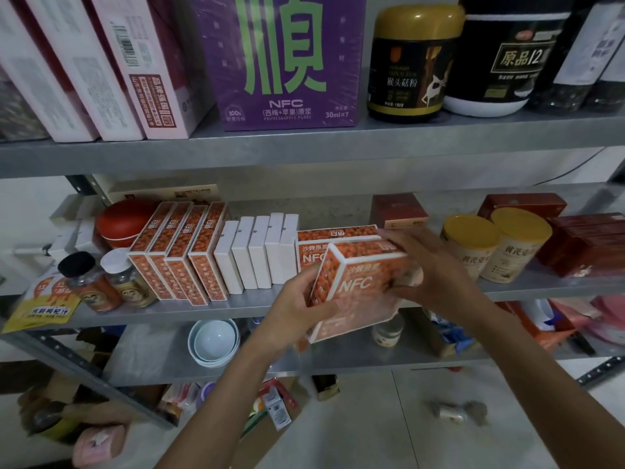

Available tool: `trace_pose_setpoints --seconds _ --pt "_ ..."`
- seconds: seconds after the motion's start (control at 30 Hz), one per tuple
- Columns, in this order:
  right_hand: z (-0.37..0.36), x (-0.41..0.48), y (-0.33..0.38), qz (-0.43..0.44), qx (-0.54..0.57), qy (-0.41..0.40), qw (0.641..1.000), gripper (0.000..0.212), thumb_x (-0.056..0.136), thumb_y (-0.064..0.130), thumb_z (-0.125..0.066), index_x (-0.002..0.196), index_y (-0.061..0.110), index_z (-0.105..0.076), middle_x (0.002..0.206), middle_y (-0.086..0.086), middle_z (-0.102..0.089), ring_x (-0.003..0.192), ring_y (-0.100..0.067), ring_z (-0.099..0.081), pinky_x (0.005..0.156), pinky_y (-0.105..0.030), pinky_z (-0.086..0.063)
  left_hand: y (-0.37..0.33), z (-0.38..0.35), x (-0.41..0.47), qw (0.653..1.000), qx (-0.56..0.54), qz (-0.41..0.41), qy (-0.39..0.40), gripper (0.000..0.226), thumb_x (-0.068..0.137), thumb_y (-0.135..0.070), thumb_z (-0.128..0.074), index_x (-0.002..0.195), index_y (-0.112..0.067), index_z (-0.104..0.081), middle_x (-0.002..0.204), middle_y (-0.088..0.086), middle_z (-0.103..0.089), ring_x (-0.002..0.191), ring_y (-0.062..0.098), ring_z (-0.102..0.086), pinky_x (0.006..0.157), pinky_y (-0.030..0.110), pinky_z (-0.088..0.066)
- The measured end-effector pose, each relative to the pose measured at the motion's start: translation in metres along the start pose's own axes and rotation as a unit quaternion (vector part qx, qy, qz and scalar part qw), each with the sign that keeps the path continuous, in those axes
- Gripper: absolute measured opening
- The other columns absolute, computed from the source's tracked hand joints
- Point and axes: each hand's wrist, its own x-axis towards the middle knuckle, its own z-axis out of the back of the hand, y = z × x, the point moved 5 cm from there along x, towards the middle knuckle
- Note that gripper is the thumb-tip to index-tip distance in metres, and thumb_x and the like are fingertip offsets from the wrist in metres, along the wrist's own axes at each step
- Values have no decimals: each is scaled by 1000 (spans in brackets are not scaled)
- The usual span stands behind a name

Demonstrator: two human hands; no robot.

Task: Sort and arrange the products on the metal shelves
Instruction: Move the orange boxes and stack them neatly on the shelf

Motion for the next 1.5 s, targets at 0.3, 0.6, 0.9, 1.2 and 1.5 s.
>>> trace_pose_setpoints --seconds 0.3,0.6,0.9,1.2,1.5 --pt "-36 26 -9 -44 -78 25 996 69 74 22 -83 135 15 -52 124 -11 -51 117 -27 -43 91 -38 -40 18 7 34 956 249 -98 -122 73 85 -15 -74 137 -44 -31 135 -15 -51 122 3 -52 97 24 -48" --pt "-62 43 -4 -62 -64 -6 996 63 70 32 -84 121 2 -62 113 -23 -57 103 -36 -57 89 -48 -51 19 21 61 835 511 -126 -161 66 87 -18 -70 145 -22 -38 157 9 -23 144 25 -23 113 43 -36" --pt "-78 45 -9 -62 -95 -14 994 59 80 34 -79 124 1 -58 125 -23 -54 112 -35 -55 98 -48 -47 26 22 80 827 535 -123 -120 66 90 -23 -62 147 -12 -31 157 10 -30 147 23 -25 123 36 -5" --pt "-89 51 -17 -99 -99 -28 990 66 77 30 -82 130 1 -56 131 -26 -53 118 -42 -52 102 -52 -43 30 25 99 803 571 -106 -136 80 89 -41 -64 151 -12 -23 159 11 -27 147 25 -23 120 35 -2" --pt "-84 34 -31 -134 -69 -114 982 73 79 38 -77 135 -1 -50 137 -27 -48 129 -42 -44 106 -60 -38 36 23 109 760 632 -87 -126 92 87 -49 -64 156 -20 -10 163 11 -12 150 27 -10 113 34 7"
